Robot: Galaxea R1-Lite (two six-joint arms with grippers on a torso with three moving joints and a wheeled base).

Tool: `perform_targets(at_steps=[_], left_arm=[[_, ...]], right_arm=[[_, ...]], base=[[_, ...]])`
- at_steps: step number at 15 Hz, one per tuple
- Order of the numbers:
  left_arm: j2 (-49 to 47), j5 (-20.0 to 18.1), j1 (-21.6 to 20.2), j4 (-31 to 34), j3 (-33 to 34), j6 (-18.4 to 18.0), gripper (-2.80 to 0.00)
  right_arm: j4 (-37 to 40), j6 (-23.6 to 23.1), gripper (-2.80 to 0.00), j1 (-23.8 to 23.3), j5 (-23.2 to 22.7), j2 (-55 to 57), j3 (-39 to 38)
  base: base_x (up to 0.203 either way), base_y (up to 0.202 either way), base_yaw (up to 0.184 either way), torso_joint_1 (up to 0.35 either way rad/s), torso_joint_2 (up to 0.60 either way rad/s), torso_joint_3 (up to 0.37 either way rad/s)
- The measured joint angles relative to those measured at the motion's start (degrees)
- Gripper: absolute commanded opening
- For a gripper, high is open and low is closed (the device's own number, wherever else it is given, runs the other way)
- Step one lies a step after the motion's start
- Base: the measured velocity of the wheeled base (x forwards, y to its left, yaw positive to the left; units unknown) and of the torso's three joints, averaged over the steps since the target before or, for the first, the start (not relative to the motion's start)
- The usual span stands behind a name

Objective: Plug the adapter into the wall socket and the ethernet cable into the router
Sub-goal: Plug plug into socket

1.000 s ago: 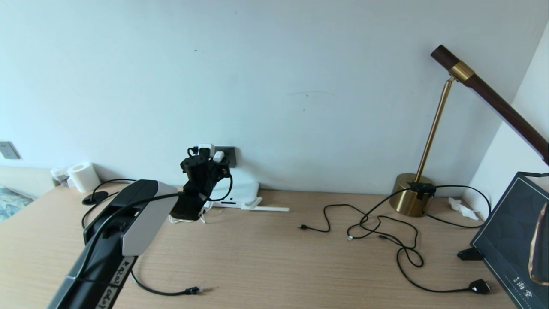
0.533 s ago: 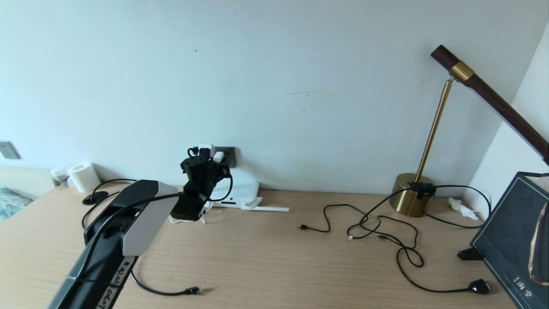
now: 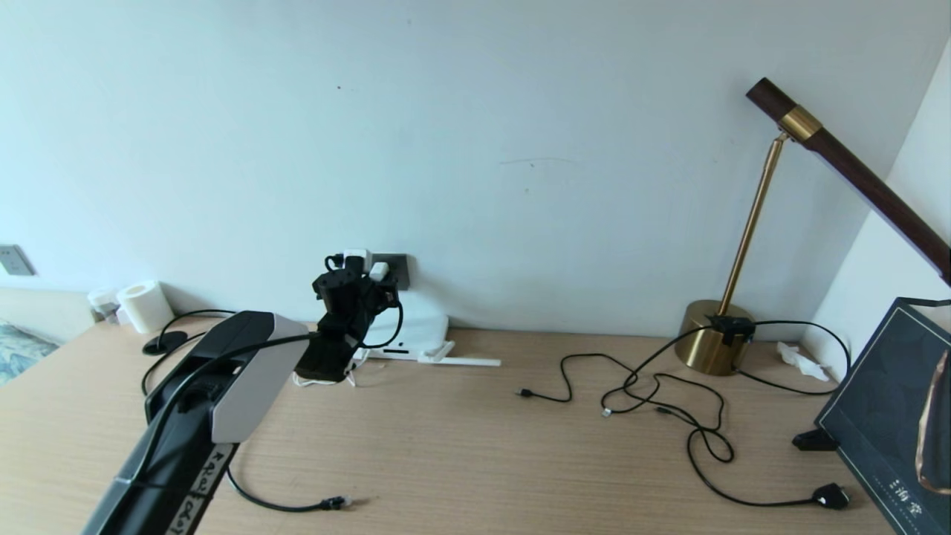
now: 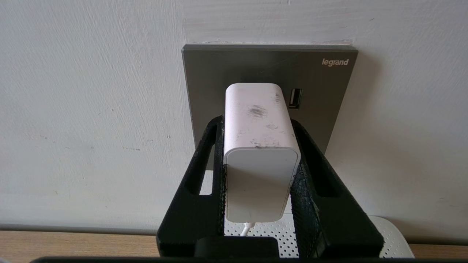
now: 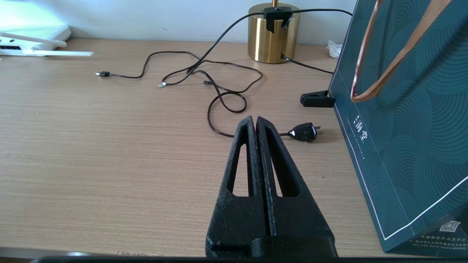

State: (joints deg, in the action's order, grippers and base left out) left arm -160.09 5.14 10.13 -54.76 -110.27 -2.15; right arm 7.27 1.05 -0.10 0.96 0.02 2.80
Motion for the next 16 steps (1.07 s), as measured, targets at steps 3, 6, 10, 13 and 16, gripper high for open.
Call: perform_targets(at_steps=[3,6,10,13,16], left_arm=[[0.2,0.0,0.0,0.2,0.0,0.0,-2.8],[0.1,0.2,0.0,-1.0,0.5,-0.6,-2.8],[0.0,0.9,0.1,-1.9,1.1,-0.9,-2.8],[0.0,1.0,0.1,-2.0,1.2,-0.9,-2.8],[0.0,0.9,0.1,-2.0,1.2,-0.9,-2.8]], right_arm=[[0.0,0.0,-2.8,0.0,0.0,0.0,0.0],[0.0,0.0,-2.8,0.0,0.0,0.0,0.0],[0.0,0.0,-2.8,0.0,0.0,0.0,0.0],[0.0,0.0,-2.8,0.0,0.0,0.0,0.0],[0.0,0.0,-2.8,0.0,0.0,0.0,0.0]], base=[[0.0,0.0,0.0,0.0,0.0,0.0],[0.0,0.0,0.0,0.0,0.0,0.0],[0.0,0.0,0.0,0.0,0.0,0.0],[0.0,0.0,0.0,0.0,0.0,0.0],[0.0,0.0,0.0,0.0,0.0,0.0]])
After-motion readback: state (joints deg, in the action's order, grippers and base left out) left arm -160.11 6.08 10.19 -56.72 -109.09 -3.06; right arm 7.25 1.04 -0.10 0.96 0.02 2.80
